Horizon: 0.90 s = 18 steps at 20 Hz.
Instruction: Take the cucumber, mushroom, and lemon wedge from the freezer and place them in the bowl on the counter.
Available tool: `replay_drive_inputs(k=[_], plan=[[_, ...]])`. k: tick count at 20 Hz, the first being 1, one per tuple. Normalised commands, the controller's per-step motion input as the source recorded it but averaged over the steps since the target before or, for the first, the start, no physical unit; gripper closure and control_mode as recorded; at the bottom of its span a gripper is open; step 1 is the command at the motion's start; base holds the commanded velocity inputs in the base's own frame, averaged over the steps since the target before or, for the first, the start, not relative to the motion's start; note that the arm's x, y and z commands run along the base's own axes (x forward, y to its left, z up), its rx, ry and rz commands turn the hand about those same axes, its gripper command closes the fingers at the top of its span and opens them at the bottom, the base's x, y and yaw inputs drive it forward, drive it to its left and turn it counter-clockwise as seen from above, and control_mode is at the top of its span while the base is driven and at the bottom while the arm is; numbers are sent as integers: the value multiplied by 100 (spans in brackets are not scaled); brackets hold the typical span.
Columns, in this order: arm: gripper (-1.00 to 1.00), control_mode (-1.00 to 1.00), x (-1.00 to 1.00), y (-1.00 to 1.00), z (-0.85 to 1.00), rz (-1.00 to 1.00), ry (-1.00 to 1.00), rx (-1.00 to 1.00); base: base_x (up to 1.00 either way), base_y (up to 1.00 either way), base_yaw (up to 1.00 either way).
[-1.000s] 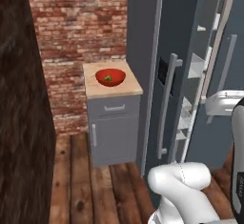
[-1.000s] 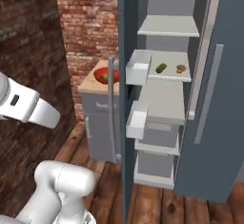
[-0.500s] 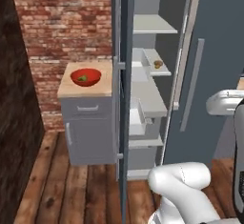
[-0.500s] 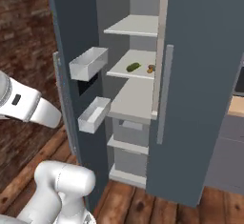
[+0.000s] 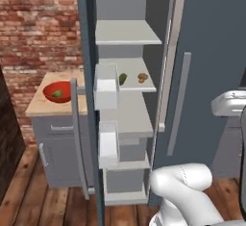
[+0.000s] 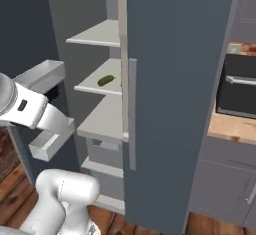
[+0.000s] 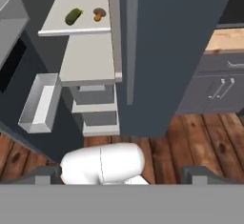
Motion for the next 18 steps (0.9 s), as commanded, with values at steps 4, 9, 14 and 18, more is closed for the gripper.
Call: replay_drive_inputs(k=[4, 9, 14, 18], plan=[[-100, 100, 0, 0, 0, 0, 0, 0, 76, 0, -2], [-100, 100, 0, 0, 0, 0, 0, 0, 75, 3, -4], [-100, 100, 0, 0, 0, 0, 0, 0, 59, 12, -3], [-100, 100, 0, 0, 0, 0, 0, 0, 19, 35, -4]])
